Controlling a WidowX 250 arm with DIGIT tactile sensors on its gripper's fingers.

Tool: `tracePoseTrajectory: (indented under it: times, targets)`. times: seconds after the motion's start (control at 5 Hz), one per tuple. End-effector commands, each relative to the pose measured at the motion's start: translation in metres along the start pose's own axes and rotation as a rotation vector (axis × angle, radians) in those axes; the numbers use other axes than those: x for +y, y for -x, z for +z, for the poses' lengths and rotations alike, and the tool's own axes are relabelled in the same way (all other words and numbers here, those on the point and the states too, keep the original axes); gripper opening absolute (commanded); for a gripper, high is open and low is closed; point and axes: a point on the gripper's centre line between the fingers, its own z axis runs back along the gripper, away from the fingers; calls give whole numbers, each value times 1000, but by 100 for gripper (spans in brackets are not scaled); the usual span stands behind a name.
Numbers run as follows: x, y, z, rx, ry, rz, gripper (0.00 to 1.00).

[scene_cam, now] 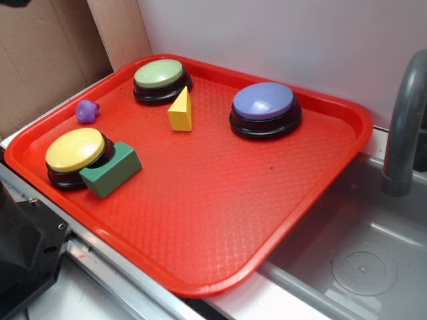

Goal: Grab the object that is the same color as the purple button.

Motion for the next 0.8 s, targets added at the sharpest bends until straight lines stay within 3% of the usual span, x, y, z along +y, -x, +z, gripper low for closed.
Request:
tracePoseTrajectory:
  times: [0.0, 0.2, 0.4, 0.6]
  targets:
    - [0, 0, 0, 0, 0, 0, 100]
    - [14, -5, -5, -6, -2, 165, 100]
    - [27, -7, -15, -58, -11, 356, 100]
    - [48, -16, -30, -77, -74, 559, 100]
